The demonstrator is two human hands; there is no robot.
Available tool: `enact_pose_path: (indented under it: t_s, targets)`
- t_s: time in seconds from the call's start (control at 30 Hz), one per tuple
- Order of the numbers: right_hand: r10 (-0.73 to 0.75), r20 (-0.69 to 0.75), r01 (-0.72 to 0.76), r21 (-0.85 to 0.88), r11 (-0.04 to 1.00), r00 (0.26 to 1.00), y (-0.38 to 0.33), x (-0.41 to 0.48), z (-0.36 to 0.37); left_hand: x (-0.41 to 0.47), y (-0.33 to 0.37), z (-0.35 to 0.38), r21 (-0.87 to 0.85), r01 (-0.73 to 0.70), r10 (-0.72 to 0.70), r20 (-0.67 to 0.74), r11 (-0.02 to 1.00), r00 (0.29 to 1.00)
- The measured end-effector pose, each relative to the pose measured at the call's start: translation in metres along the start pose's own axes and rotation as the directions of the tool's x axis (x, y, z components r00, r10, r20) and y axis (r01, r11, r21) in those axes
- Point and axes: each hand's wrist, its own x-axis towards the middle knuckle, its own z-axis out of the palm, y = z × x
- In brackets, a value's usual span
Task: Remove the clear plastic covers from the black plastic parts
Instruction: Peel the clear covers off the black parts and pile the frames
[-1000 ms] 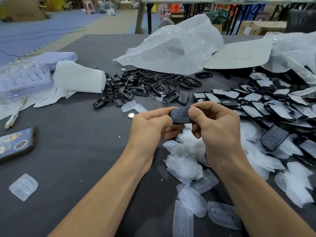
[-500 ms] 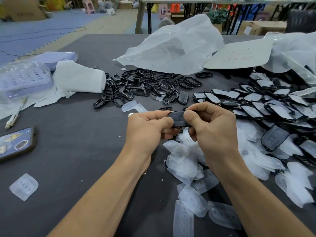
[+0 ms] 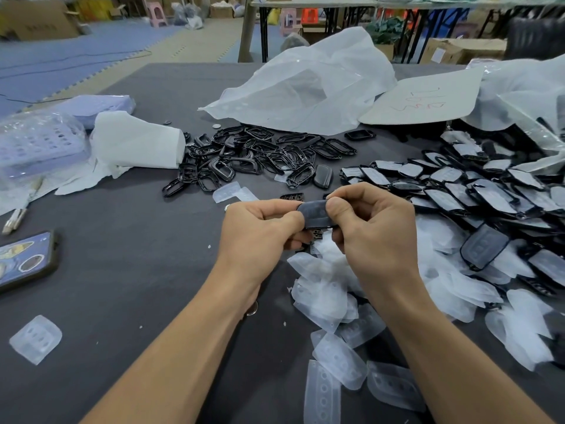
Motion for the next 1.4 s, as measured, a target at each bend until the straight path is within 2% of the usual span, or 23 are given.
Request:
enact_pose_path:
  t_s: [0.2,0.33,0.4,0.53,0.83,1.13,1.4]
  targets:
    - [-0.022,0.037,0.024,-0.054,0.998,0.999,0.002,-0.001,-0.001,0.001,0.0,0.001,0.018,0.019,-0.019,-0.037,1.0,0.999]
    - [-0.011,0.039,0.013,-0.067,0.998,0.999,0.005,0.001,0.001,0.002,-0.005,0.0,0.143,-0.02,0.033,-0.089,0.99,0.995]
    - [-0.015,0.053,0.017,-0.039,0.999,0.998,0.006,0.001,0.001,0.002,-0.006,0.0,0.169,-0.046,0.058,-0.066,0.985,0.996]
    - [-0.012,0.084,0.011,0.015,1.0,0.996,0.006,0.0,0.002,0.003,-0.007,0.0,0.104,-0.052,0.052,0.004,0.993,0.999]
    - [0.087,0.118,-0.108,0.188,0.976,0.989,0.002,0.004,-0.004,0.004,-0.007,-0.002,-0.146,0.07,-0.054,0.112,0.987,0.992]
    - [0.11,0.089,-0.123,0.162,0.979,0.99,0.0,0.009,-0.009,0.005,-0.003,-0.005,-0.225,0.219,-0.152,0.281,0.949,0.948]
    - [0.123,0.122,-0.14,0.144,0.98,0.985,-0.001,0.009,-0.009,0.006,-0.005,-0.004,-0.211,0.234,-0.181,0.245,0.949,0.953]
